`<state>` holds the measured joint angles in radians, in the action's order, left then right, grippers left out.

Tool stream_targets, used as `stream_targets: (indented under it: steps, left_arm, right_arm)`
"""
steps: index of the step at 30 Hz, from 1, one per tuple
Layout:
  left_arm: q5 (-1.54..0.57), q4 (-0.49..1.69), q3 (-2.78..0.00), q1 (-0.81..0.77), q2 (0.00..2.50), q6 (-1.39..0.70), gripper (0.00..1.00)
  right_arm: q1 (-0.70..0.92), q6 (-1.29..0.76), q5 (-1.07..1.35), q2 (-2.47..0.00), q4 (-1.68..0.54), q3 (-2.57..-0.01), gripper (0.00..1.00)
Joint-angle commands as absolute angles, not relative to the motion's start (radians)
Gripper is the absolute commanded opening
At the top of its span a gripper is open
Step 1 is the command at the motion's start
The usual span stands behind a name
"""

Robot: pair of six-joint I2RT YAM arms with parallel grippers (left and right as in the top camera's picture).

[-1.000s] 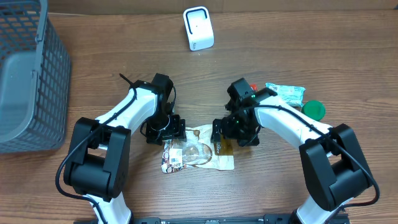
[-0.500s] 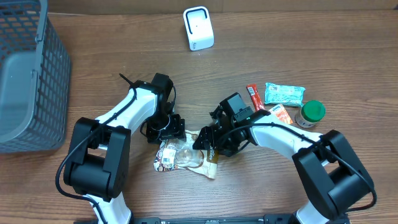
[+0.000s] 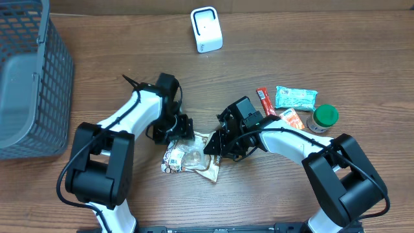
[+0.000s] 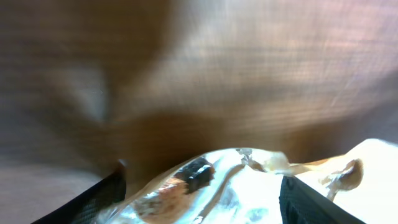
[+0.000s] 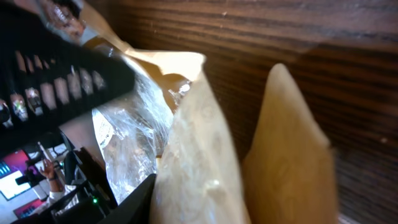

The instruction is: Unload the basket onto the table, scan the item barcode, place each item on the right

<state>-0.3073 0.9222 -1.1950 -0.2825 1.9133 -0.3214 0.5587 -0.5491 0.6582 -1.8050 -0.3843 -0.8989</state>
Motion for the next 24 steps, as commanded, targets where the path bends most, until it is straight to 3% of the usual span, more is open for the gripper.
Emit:
stream_targets:
  steps: [1,7,10,21,24]
  left_arm:
    - [-0.304,0.928,-1.319,-0.196,1.893,-0.321,0.76]
    - [-0.111,0.983,-1.476,-0.086,1.886,-0.316,0.84]
    - [0.04,0.984,-1.473,-0.056,1.887,-0.314,1.0]
    - [0.084,0.984,-1.468,-0.043,1.887,-0.315,1.0]
    - [0.085,0.983,-1.468,-0.043,1.887,-0.315,1.0]
  right_arm:
    - [0.565,-0.519,0.648,-1.808,-0.379,-0.894,0.32]
    - [0.564,-0.516,0.644,-1.808,-0.379,-0.894,0.28]
    - [0.564,-0.516,0.629,-1.808,-0.379,-0.894,0.23]
    - [0.564,-0.517,0.63,-1.808,-0.387,-0.894,0.2]
    - [0.564,-0.524,0.646,-1.808,-0.387,-0.9,0.13]
